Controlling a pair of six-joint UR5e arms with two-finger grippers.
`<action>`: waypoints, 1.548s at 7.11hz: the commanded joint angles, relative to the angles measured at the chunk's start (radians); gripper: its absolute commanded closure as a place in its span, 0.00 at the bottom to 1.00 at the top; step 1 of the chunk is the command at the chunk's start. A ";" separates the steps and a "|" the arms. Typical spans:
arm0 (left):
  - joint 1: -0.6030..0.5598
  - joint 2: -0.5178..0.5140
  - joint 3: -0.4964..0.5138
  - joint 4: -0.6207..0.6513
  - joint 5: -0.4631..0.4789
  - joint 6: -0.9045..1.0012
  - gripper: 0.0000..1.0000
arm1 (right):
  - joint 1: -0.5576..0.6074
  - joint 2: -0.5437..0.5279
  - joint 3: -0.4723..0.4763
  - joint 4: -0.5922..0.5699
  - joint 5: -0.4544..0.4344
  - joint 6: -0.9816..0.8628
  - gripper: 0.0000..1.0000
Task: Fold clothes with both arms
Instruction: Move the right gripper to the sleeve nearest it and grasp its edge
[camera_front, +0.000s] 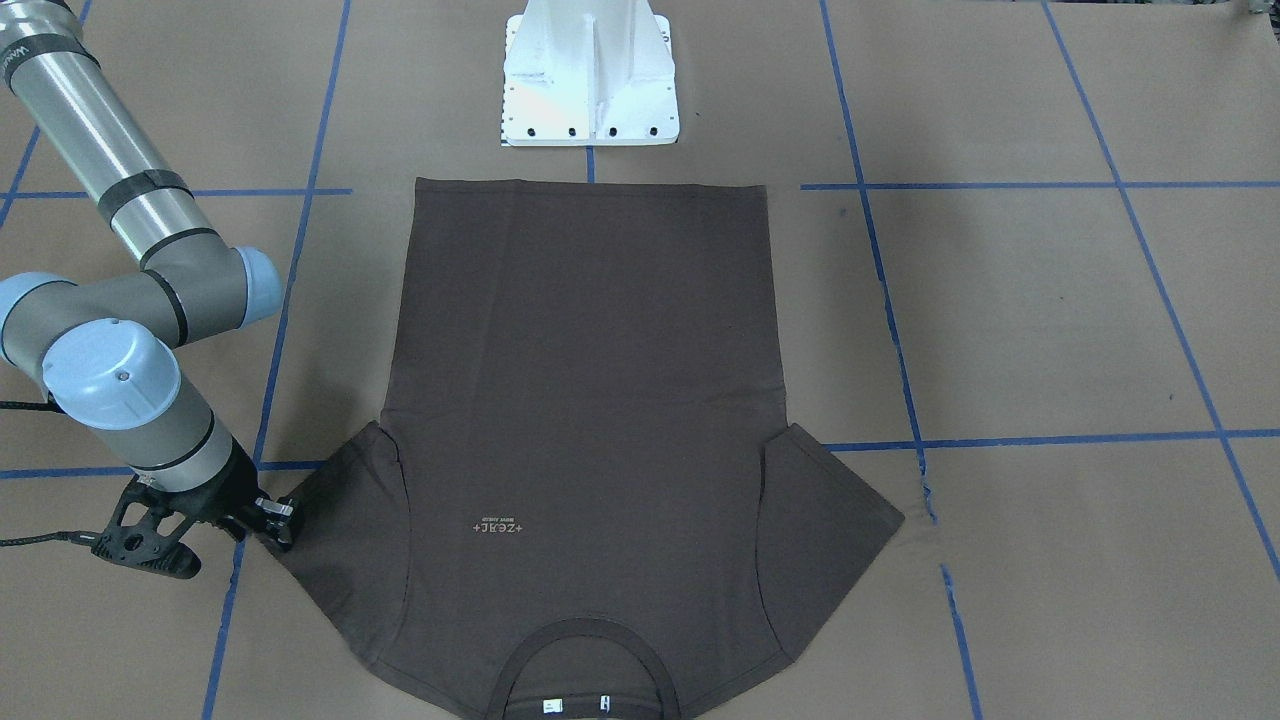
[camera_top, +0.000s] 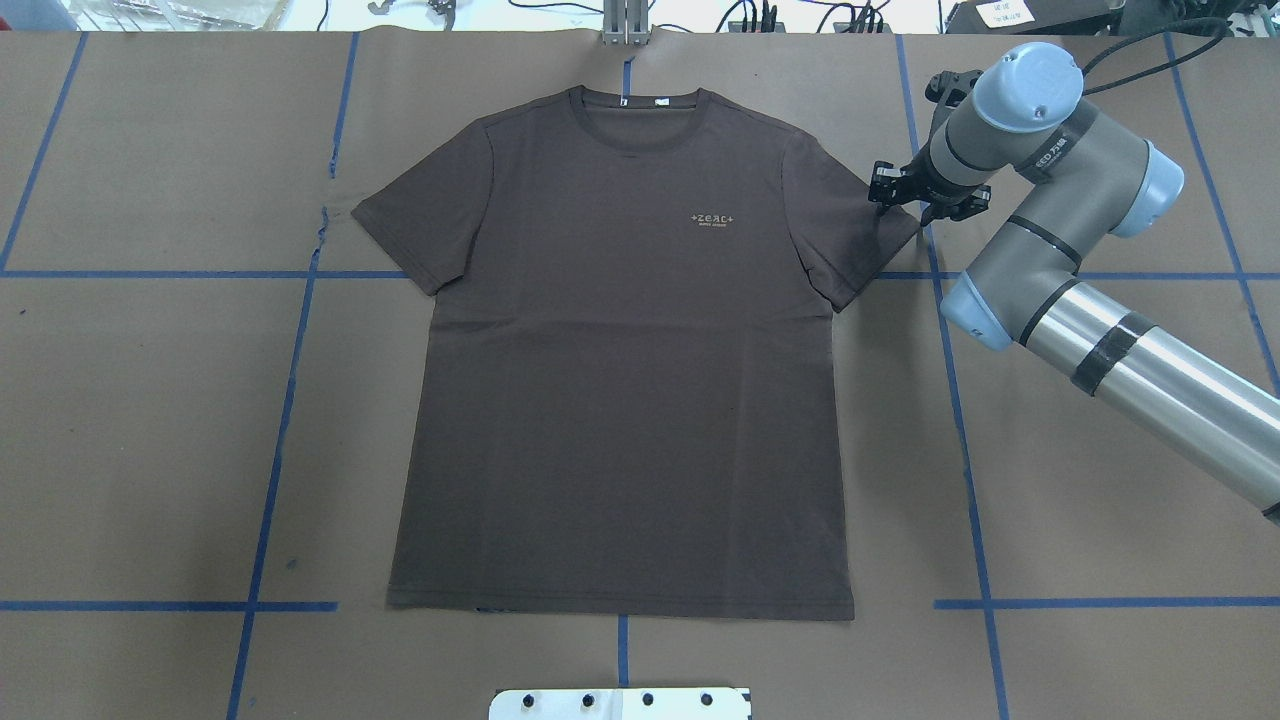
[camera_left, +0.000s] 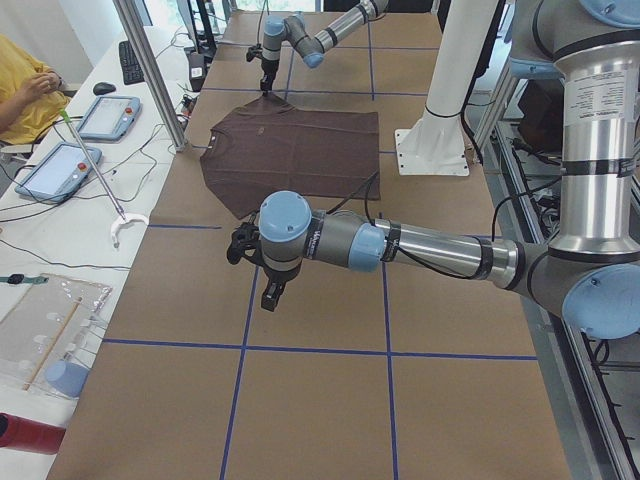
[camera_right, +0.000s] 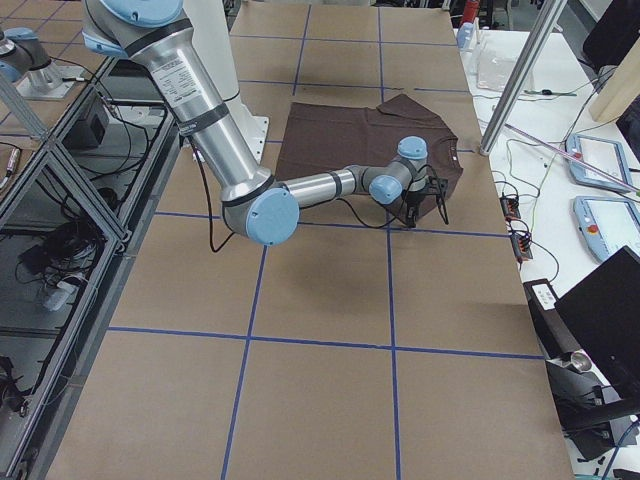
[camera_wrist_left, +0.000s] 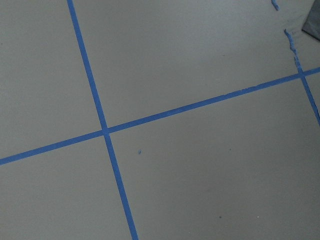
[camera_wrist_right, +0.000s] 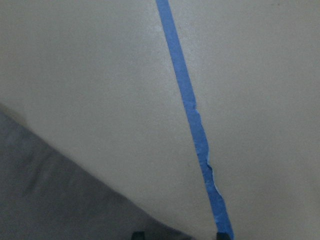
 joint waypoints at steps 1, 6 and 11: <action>0.000 0.002 -0.007 0.001 0.000 -0.002 0.00 | 0.001 -0.005 0.000 0.000 0.000 0.003 0.42; 0.000 0.011 -0.009 0.001 0.000 0.000 0.00 | 0.001 -0.010 0.001 0.001 0.003 0.008 0.46; 0.000 0.012 -0.016 0.001 -0.002 0.000 0.00 | -0.001 -0.013 0.001 0.000 0.006 0.011 0.75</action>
